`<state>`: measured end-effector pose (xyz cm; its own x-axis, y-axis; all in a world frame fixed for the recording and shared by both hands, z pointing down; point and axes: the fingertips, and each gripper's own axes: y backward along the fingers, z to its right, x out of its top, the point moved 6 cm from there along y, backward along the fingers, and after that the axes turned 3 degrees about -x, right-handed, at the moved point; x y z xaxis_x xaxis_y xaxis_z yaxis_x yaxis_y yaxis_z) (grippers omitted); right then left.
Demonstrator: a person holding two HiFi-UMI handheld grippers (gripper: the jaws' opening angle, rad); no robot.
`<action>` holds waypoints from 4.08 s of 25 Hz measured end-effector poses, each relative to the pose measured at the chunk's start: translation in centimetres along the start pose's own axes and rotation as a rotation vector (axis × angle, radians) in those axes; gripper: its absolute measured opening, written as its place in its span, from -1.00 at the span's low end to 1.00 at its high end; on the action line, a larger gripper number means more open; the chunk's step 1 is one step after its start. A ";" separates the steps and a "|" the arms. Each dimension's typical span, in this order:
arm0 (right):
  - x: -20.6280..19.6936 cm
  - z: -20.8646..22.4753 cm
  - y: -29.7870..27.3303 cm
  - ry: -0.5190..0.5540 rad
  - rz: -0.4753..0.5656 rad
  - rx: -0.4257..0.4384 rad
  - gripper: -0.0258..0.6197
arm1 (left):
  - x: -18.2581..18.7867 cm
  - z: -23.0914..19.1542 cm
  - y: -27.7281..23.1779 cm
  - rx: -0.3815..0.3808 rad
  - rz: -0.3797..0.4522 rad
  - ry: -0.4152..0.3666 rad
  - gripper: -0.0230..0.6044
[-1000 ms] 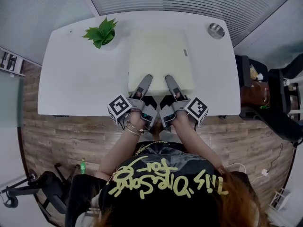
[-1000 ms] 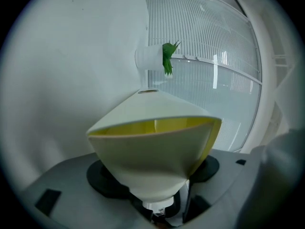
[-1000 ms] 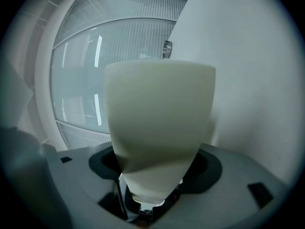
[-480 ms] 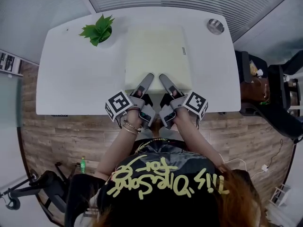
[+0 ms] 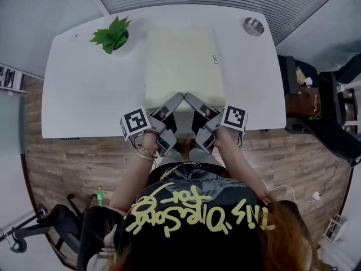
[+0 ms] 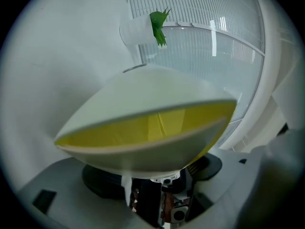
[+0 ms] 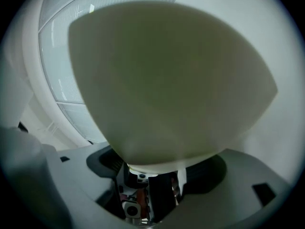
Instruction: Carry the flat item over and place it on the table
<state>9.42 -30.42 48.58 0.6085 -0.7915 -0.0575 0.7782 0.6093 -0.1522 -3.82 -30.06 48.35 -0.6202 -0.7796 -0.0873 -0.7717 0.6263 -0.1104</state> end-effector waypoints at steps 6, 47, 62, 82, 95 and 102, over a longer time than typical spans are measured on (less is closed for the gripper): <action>0.4 0.4 0.2 0.011 0.019 -0.005 0.16 | -0.2 0.0 -0.4 0.003 0.036 -0.004 0.18; -2.1 1.9 -0.9 -0.015 0.026 -0.037 0.01 | -1.7 -1.1 3.3 0.103 0.078 -0.044 -0.39; -3.2 1.3 -0.1 0.009 0.000 -0.048 0.01 | -1.7 -1.2 3.3 0.098 0.096 -0.071 -0.47; -2.6 -4.6 1.2 0.259 0.014 0.056 0.01 | -1.7 4.3 3.0 0.080 0.037 -0.335 -0.50; 0.5 -12.2 2.9 0.923 0.205 0.035 0.01 | 0.3 10.8 3.0 0.097 0.110 -0.752 -0.51; 0.7 -15.6 3.6 1.158 0.304 0.052 0.01 | 1.3 14.3 3.5 0.112 0.199 -0.942 -0.54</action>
<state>10.17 -29.50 32.60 0.2881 -0.1712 -0.9422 0.6486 0.7588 0.0604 -5.27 -28.89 33.72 -0.3334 -0.3707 -0.8669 -0.6168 0.7812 -0.0968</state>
